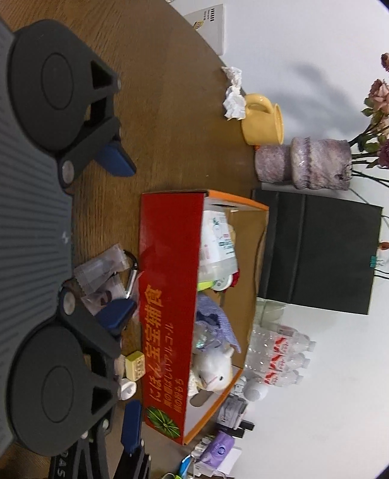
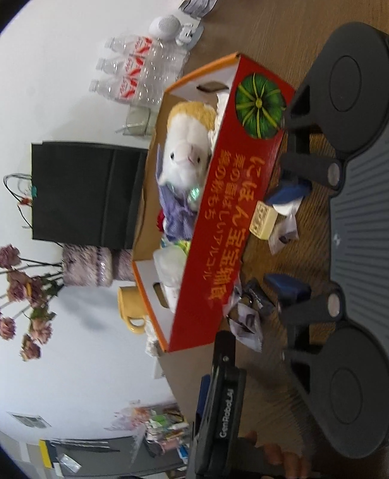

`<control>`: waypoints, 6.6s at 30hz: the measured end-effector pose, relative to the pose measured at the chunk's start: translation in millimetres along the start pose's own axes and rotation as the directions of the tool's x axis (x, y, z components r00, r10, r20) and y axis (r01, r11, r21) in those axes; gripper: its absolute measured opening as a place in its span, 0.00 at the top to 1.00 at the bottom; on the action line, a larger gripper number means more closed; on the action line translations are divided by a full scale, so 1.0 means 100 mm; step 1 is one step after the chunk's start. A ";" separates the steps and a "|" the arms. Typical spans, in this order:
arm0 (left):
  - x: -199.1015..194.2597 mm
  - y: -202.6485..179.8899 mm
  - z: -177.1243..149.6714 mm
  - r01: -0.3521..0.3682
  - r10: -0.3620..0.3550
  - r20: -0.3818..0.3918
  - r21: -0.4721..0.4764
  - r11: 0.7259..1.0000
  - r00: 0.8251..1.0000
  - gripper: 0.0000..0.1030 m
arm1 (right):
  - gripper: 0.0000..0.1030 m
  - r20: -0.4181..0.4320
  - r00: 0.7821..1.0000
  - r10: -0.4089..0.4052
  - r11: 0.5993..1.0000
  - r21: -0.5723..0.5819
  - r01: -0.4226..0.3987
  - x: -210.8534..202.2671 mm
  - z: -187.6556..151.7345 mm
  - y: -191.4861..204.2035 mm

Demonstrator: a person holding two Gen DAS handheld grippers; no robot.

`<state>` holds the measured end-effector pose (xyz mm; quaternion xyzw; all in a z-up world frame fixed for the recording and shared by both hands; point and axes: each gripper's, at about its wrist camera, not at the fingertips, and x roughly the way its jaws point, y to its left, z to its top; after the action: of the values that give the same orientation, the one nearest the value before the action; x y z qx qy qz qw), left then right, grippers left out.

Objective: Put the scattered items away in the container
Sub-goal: 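Grasp the clear plastic packet with the left gripper while the right gripper grasps the white cap, then drop the plastic packet into the box with the left gripper while the right gripper drops the white cap in, then grasp the second plastic packet with the left gripper while the right gripper grasps the white cap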

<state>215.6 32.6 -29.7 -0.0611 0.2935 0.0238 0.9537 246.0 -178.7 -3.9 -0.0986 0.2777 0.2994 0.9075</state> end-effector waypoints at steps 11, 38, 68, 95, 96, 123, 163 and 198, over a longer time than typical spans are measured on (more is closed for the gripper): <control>0.14 -0.03 -0.04 0.032 -0.032 -0.058 -0.008 0.999 0.998 0.44 | 0.76 -0.060 0.998 0.003 1.000 0.015 -0.002 0.19 -0.02 -0.03; -0.03 -0.01 -0.09 0.080 -0.080 0.009 0.040 0.996 0.997 0.83 | 0.79 -0.005 1.000 -0.006 0.999 0.033 0.006 -0.03 -0.10 -0.03; 0.64 -0.23 1.25 0.205 -0.195 0.113 -0.088 0.975 0.974 0.83 | 0.79 0.118 0.983 -0.138 0.968 0.225 0.109 0.51 1.10 -0.93; 1.01 -0.30 1.20 0.101 -0.102 -0.014 -0.054 0.993 0.995 0.17 | 0.15 0.037 0.985 -0.169 0.969 0.191 0.159 0.79 1.15 -0.97; 0.99 -0.31 1.21 0.091 -0.091 -0.009 -0.050 0.995 0.996 0.15 | 0.13 0.037 0.985 -0.171 0.968 0.191 0.161 0.78 1.15 -0.97; -0.21 -0.16 0.92 0.071 -0.080 0.174 0.057 0.996 0.981 0.00 | 0.00 0.122 0.979 -0.164 0.985 0.078 0.155 -0.38 0.76 -0.52; 0.24 -0.16 0.05 0.114 -0.111 -0.113 0.016 0.993 0.987 0.28 | 0.14 -0.080 0.982 -0.174 0.978 0.103 0.182 0.21 -0.02 -0.27; 0.10 -0.12 -0.05 0.130 -0.128 -0.037 0.086 0.988 0.991 0.72 | 0.75 -0.039 0.994 -0.100 0.988 0.118 0.104 0.13 -0.07 -0.24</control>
<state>222.1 19.9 -37.9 -0.0382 0.3049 -0.0518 0.9502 265.5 -193.9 -16.9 -0.0631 0.3045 0.2336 0.9212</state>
